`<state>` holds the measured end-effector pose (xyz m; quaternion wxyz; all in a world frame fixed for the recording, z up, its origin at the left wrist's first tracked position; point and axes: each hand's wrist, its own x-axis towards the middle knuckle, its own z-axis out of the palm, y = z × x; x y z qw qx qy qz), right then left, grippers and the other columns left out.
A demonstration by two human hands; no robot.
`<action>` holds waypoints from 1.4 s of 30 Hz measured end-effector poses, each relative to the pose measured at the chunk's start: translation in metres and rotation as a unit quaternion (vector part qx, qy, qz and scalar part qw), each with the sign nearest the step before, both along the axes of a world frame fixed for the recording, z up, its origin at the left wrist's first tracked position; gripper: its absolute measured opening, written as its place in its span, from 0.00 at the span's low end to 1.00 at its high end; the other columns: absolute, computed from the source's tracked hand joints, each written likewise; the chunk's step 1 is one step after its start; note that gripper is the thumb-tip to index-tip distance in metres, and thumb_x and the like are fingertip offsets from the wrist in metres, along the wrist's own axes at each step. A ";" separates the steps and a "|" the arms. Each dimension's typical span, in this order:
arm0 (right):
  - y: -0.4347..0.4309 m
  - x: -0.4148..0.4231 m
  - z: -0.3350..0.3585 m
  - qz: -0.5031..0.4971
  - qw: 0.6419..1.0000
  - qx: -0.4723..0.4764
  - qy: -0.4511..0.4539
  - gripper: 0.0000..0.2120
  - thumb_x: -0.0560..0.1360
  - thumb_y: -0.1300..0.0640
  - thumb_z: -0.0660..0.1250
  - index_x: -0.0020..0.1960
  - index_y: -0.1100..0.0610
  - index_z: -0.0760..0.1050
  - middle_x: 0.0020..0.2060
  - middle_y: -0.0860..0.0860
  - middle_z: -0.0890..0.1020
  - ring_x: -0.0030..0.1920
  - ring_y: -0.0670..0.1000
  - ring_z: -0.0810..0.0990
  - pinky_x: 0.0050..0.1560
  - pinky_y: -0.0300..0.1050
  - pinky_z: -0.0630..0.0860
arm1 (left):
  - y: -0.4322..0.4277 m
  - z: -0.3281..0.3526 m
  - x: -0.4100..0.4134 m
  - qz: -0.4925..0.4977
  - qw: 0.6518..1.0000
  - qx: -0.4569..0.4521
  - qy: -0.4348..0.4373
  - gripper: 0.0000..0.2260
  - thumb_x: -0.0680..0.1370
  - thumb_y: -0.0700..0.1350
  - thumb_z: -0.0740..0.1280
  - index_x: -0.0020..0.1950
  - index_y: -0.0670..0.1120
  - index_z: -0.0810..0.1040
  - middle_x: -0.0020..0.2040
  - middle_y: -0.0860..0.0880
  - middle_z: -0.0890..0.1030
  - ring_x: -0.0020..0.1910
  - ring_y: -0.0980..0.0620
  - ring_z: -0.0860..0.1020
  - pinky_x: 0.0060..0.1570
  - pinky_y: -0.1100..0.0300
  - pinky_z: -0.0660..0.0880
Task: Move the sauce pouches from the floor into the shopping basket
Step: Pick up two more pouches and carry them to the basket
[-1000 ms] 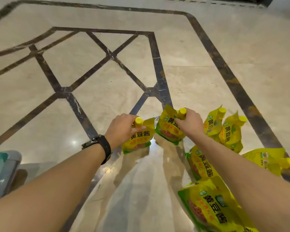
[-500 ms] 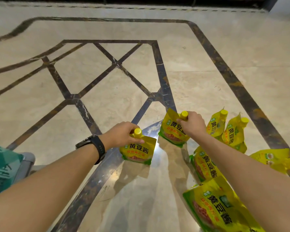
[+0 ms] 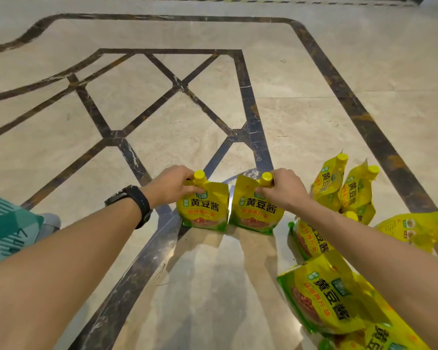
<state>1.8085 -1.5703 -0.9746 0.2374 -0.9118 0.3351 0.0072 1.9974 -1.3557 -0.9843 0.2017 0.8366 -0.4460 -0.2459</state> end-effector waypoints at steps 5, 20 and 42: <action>-0.008 0.001 0.003 -0.005 0.998 0.052 0.024 0.12 0.68 0.56 0.74 0.33 0.59 0.72 0.32 0.56 0.77 0.35 0.57 0.75 0.28 0.44 0.64 | 0.004 -0.005 0.002 0.044 0.999 -0.017 0.020 0.12 0.74 0.55 0.75 0.44 0.46 0.86 0.36 0.44 0.83 0.35 0.47 0.78 0.35 0.54 0.70; -0.008 0.001 0.007 0.038 0.995 0.046 0.085 0.13 0.70 0.54 0.74 0.35 0.57 0.72 0.36 0.56 0.78 0.39 0.57 0.78 0.32 0.44 0.70 | 0.031 0.005 -0.002 -0.006 0.996 -0.016 0.088 0.07 0.78 0.44 0.72 0.55 0.45 0.84 0.46 0.46 0.85 0.41 0.52 0.81 0.43 0.57 0.78; -0.017 0.002 -0.010 0.114 0.989 -0.033 0.094 0.10 0.71 0.54 0.73 0.42 0.61 0.79 0.39 0.58 0.82 0.41 0.60 0.80 0.35 0.48 0.73 | 0.046 -0.084 -0.013 0.123 0.930 -0.138 0.317 0.31 0.63 0.42 0.83 0.62 0.42 0.74 0.59 0.42 0.81 0.59 0.44 0.81 0.56 0.49 0.81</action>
